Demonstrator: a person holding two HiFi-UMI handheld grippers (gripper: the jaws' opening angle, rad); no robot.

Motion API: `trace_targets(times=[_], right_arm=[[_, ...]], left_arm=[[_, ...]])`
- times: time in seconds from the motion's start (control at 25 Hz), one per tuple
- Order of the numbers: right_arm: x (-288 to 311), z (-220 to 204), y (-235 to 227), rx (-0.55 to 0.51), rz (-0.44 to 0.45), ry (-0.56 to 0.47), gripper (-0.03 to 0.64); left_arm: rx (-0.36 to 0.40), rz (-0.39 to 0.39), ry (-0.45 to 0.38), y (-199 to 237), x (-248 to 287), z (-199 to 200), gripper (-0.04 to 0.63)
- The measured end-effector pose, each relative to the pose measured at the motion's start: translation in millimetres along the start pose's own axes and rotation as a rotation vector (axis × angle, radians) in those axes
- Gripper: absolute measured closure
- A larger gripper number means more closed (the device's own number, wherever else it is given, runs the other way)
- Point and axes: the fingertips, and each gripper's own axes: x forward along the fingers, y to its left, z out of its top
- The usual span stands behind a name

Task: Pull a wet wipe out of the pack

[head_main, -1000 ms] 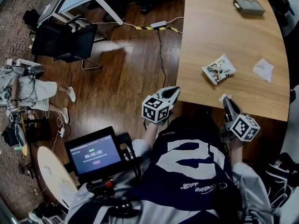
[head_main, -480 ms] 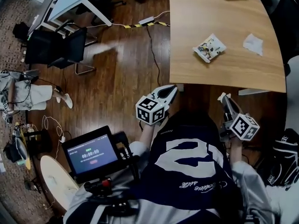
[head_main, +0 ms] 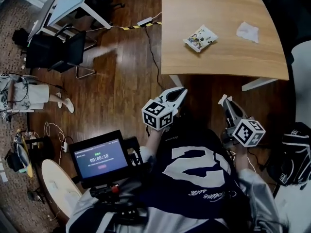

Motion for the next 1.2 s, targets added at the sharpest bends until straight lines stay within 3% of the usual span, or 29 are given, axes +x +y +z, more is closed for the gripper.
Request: trace_targets(times=[0.2, 0.4, 0.56, 1.2], right_arm=[[-37.5, -23.7, 10.0, 0.025, 0.019, 0.041, 0.596], [-24.1, -51.3, 4.8, 0.038, 0.061, 0.084, 0.596], [-17.7, -55.5, 6.9, 0.04, 0.081, 0.095, 0.596], [-5.5, -54.4, 38.2, 0.039, 0.066, 0.01, 0.596]], left_arm=[[0.011, -0.005, 0.03, -54.6, -29.7, -16.2, 0.594], [0.005, 0.039, 0.048, -47.6, -37.3, -39.9, 0.594], [0.016, 0.051, 0.04, -47.0, -40.1, -37.0, 0.594], [0.078, -0.037, 0.04, -27.8, -41.1, -26.1, 0.594]])
